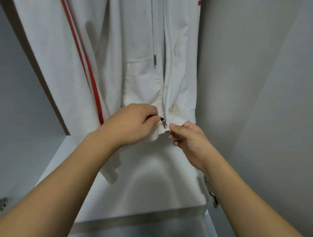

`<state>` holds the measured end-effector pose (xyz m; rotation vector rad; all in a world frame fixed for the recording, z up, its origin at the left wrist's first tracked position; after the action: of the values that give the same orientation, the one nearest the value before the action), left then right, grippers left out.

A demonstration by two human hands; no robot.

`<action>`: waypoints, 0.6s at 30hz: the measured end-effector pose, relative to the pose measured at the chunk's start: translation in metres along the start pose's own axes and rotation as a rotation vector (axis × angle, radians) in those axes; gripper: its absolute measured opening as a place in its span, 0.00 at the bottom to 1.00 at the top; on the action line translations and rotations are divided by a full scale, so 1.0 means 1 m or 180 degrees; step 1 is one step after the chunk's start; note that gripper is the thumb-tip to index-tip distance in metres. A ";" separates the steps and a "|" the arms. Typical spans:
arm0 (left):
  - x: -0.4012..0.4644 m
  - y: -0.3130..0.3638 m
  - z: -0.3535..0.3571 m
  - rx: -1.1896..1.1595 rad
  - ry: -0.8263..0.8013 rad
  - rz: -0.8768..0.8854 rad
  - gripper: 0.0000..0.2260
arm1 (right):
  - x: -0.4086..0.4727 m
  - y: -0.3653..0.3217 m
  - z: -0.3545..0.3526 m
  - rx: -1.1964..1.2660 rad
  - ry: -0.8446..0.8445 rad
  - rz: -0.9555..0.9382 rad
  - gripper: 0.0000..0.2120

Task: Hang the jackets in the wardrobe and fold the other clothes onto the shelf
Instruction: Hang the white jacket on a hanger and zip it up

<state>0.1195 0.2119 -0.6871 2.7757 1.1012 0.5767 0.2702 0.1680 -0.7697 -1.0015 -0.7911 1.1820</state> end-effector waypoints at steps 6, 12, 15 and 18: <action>0.028 0.007 -0.006 -0.0094 -0.0378 -0.0114 0.11 | -0.002 -0.005 -0.006 -0.0564 -0.0047 -0.0116 0.07; 0.040 0.021 -0.006 0.0147 -0.0334 -0.0097 0.12 | 0.000 -0.008 -0.008 -0.0577 0.0124 -0.0509 0.08; 0.046 0.021 -0.005 0.0650 -0.0249 -0.0192 0.13 | 0.000 -0.007 -0.014 -0.0557 0.0116 -0.0629 0.11; 0.052 0.017 -0.001 0.0859 -0.0321 -0.0360 0.13 | -0.001 -0.003 -0.014 -0.0421 -0.0074 -0.0640 0.13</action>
<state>0.1645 0.2346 -0.6663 2.8986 1.3954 0.2907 0.2841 0.1643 -0.7720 -0.9922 -0.9750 0.9801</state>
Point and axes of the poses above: each hand's wrist, its own x-axis towards the middle knuckle, its own z-axis out of the palm, y = z × x, the point moved 5 cm from there along x, towards the middle knuckle, and after that the axes turned 4 degrees about x, right-handed, at the moved point
